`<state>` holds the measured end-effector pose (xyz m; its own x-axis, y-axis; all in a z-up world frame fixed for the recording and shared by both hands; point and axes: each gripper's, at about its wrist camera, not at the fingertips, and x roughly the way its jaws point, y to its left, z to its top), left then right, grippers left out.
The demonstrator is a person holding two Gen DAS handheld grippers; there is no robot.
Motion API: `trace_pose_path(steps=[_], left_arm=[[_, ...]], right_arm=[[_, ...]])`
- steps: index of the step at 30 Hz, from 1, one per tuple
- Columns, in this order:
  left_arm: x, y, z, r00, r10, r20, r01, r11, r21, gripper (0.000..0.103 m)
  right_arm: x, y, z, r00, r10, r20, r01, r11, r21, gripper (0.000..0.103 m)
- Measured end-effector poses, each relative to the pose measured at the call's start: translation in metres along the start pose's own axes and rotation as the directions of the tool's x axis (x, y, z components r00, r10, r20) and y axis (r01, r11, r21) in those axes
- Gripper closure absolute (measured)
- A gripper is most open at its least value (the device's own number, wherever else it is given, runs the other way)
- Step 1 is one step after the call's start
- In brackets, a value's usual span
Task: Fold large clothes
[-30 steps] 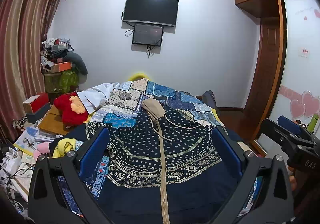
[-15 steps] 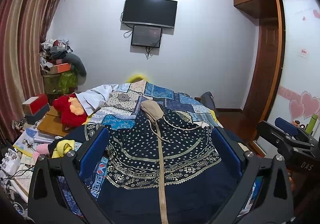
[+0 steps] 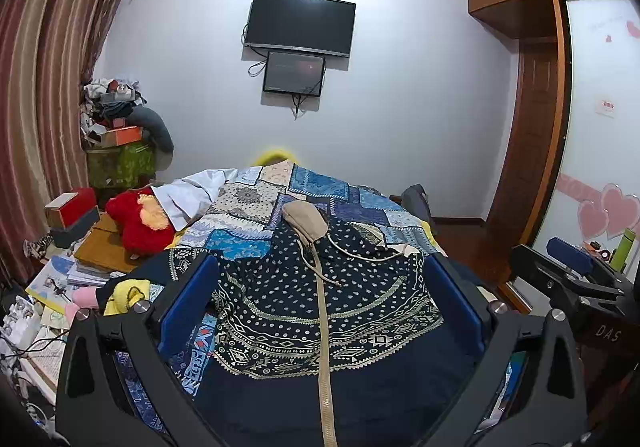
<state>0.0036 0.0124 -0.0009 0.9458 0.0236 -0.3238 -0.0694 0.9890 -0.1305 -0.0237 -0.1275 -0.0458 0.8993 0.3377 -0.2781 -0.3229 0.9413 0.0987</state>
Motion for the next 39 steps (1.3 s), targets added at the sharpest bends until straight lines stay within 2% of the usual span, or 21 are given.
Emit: trace_pose_path(steps=[9,15,17,21,25,29,30,32,36,37,39], left_arm=[[0.018,0.02,-0.001,1.0,0.025,-0.017,-0.026,0.999,-0.024,0.0],[0.049,0.049,-0.002,0.994,0.103,-0.042,-0.105,0.994,-0.029,0.0],[0.065,0.063,-0.003,0.987,0.147,-0.064,-0.149,0.988,-0.039,0.0],[0.104,0.098,-0.003,0.976,0.181,-0.125,-0.191,0.978,-0.077,0.0],[0.15,0.137,-0.007,0.951,0.248,-0.185,-0.266,0.961,-0.081,0.0],[0.191,0.18,-0.017,0.929,0.279,-0.242,-0.309,0.946,-0.096,0.0],[0.202,0.192,-0.021,0.92,0.289,-0.263,-0.324,0.941,-0.1,0.0],[0.226,0.22,-0.031,0.89,0.318,-0.327,-0.371,0.922,-0.111,0.0],[0.264,0.265,-0.058,0.853,0.275,-0.444,-0.379,0.911,-0.164,0.0],[0.275,0.278,-0.067,0.837,0.252,-0.486,-0.381,0.906,-0.185,0.0],[0.29,0.293,-0.082,0.815,0.187,-0.549,-0.365,0.901,-0.234,0.0]], right_arm=[[0.019,0.006,-0.003,0.999,-0.005,-0.043,0.004,1.0,-0.014,0.0],[0.061,0.006,-0.005,0.995,-0.001,-0.096,-0.001,1.0,-0.024,0.0],[0.079,0.005,-0.005,0.993,0.0,-0.114,-0.004,1.0,-0.027,0.0],[0.121,0.004,-0.002,0.99,-0.015,-0.143,0.008,0.999,-0.046,0.0],[0.169,0.001,0.003,0.985,-0.032,-0.171,0.021,0.997,-0.069,0.0],[0.218,-0.005,0.007,0.976,-0.015,-0.219,-0.001,0.998,-0.07,0.0],[0.234,-0.007,0.008,0.971,-0.011,-0.238,-0.005,0.998,-0.069,0.0],[0.263,-0.009,0.008,0.96,0.001,-0.28,-0.023,0.997,-0.076,0.0],[0.32,-0.01,0.0,0.931,0.004,-0.364,-0.047,0.993,-0.108,0.0],[0.333,-0.011,-0.004,0.925,0.003,-0.379,-0.05,0.992,-0.114,0.0],[0.352,-0.009,-0.011,0.916,-0.001,-0.402,-0.055,0.99,-0.129,0.0]])
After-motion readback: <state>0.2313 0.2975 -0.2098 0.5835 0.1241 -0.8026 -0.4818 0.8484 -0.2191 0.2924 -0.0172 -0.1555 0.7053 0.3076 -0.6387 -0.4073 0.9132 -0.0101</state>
